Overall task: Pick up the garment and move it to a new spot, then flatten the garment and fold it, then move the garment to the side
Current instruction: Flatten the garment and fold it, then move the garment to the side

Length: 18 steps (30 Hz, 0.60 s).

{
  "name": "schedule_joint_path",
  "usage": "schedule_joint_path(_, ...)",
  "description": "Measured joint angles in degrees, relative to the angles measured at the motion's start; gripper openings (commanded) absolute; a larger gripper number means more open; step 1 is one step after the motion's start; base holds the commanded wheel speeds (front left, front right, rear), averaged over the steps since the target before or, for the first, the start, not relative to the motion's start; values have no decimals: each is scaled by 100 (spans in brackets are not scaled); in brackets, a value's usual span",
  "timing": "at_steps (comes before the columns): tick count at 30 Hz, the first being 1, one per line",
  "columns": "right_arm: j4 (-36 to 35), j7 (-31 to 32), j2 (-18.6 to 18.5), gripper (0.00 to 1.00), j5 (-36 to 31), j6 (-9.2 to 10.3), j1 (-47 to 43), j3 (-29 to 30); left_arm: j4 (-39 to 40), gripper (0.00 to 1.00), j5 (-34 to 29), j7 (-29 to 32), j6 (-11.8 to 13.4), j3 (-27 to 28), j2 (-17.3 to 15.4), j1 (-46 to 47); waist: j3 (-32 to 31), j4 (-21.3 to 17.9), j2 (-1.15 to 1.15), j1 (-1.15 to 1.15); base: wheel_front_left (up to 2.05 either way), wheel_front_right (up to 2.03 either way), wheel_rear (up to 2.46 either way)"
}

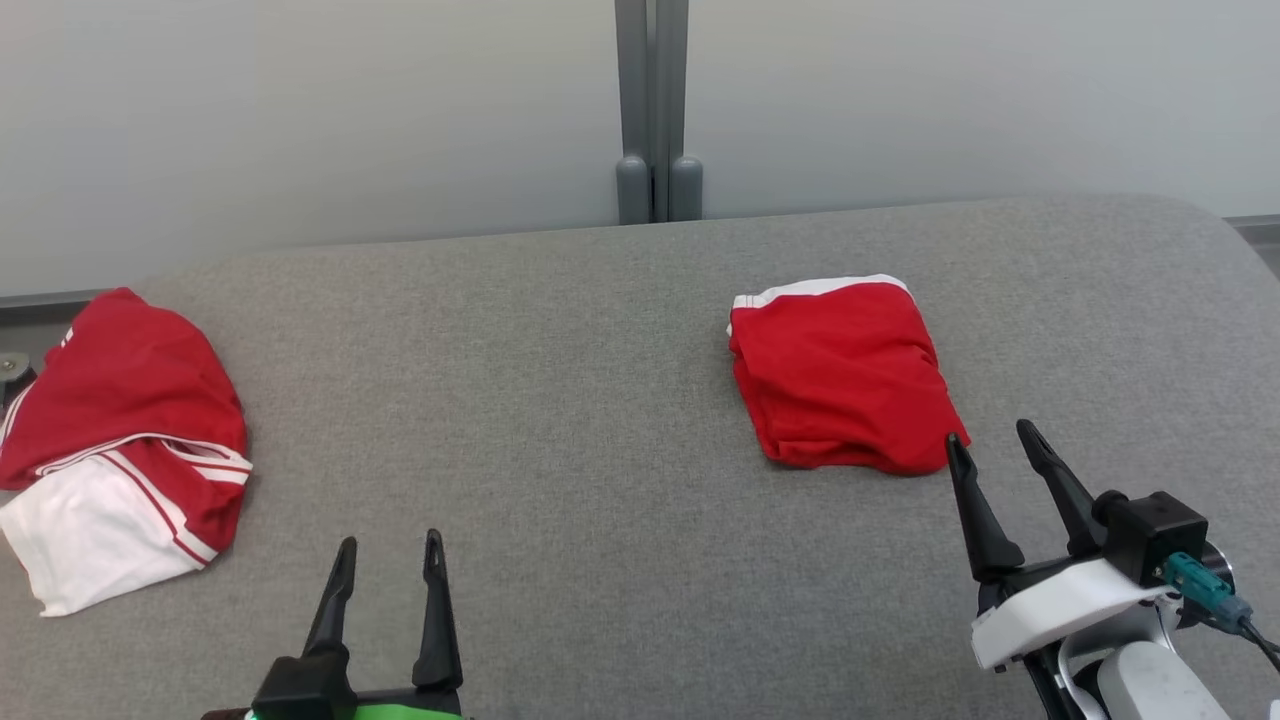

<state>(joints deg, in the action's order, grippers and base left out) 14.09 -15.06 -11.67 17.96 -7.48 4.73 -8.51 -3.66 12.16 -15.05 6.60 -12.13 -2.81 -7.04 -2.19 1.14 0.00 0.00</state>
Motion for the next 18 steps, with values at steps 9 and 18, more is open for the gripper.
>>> schedule_joint_path(9,-439,0,157,100,-335,-1,-586,-18,125,100,-352,0,-57,135,0,-431,-224,-208,0,0,0,0,0)
schedule_joint_path(18,-412,0,215,100,-356,-1,-692,33,105,100,-477,0,-190,187,0,-470,-253,-194,0,0,0,0,0)
